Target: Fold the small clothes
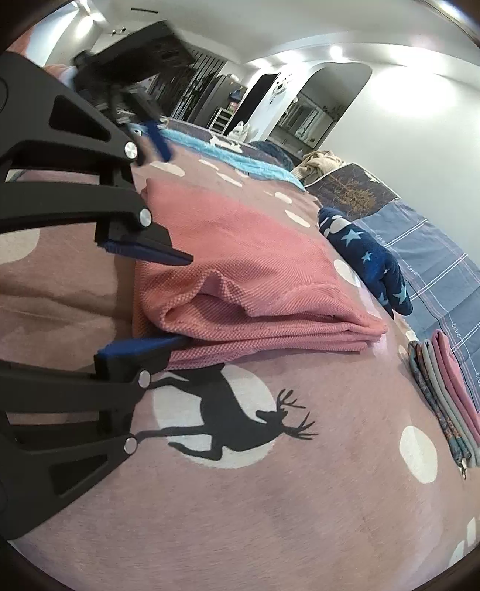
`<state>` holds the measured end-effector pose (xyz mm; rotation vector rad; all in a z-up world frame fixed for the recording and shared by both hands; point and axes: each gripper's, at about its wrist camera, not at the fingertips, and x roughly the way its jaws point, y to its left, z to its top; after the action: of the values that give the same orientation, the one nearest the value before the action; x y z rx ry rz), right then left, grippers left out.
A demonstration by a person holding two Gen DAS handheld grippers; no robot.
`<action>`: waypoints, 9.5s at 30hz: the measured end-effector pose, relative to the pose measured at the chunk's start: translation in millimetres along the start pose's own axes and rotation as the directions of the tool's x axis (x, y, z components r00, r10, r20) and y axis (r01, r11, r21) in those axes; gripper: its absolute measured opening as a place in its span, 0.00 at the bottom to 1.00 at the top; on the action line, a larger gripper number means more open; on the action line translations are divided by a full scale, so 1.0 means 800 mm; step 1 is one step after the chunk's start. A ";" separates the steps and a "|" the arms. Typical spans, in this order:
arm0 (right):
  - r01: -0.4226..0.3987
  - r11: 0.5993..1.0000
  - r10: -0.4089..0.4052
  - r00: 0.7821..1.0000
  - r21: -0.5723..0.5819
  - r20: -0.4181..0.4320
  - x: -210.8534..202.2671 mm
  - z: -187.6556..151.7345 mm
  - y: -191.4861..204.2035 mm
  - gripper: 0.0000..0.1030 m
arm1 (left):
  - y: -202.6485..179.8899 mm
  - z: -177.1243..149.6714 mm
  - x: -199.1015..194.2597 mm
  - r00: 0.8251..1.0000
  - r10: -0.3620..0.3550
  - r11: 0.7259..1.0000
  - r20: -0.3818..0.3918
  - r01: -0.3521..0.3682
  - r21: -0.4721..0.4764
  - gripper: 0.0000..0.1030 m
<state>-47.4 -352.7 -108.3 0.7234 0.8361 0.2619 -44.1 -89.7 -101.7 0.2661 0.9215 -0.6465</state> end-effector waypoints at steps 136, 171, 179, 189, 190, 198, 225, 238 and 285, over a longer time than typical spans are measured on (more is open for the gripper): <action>0.214 0.854 -0.090 0.959 -0.475 0.270 -0.058 0.113 0.122 0.22 | -0.034 0.213 -0.025 0.919 -0.222 0.975 0.325 0.217 0.051 0.26; 0.406 0.805 -0.076 0.794 -0.433 0.603 -0.233 0.305 0.085 0.22 | -0.182 0.468 -0.032 0.832 -0.228 0.950 0.506 0.076 0.303 0.25; 0.451 0.784 -0.117 0.782 -0.426 0.612 -0.193 0.402 0.064 0.22 | -0.160 0.534 0.031 0.832 -0.176 0.971 0.526 0.058 0.233 0.25; 0.475 0.780 -0.192 0.802 -0.408 0.565 -0.099 0.492 0.020 0.22 | -0.122 0.584 0.144 0.870 -0.088 0.988 0.485 0.015 0.152 0.25; 0.481 0.777 -0.207 0.805 -0.406 0.556 -0.083 0.499 0.014 0.22 | -0.120 0.588 0.158 0.876 -0.078 0.990 0.476 0.010 0.144 0.25; 0.501 0.771 -0.271 0.817 -0.393 0.509 0.004 0.530 -0.022 0.22 | -0.089 0.602 0.244 0.907 -0.013 0.996 0.422 -0.024 0.082 0.26; 0.626 0.759 -0.533 0.755 -0.179 0.381 0.006 0.366 -0.107 0.63 | -0.095 0.443 0.230 0.927 0.086 0.982 0.366 -0.141 0.126 0.61; 0.697 0.714 -0.533 0.604 -0.069 0.592 -0.152 0.186 0.011 0.98 | -0.143 0.316 0.006 0.828 0.060 0.993 0.558 -0.108 0.053 0.99; 0.636 0.766 -0.519 0.695 -0.088 0.498 -0.219 0.038 0.088 0.98 | -0.140 0.172 -0.088 0.904 0.115 0.993 0.412 -0.108 -0.041 0.99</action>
<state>-134.9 -399.4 55.2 0.2188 0.5320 -0.3708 -54.0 -214.9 42.2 0.1552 0.4983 -0.5598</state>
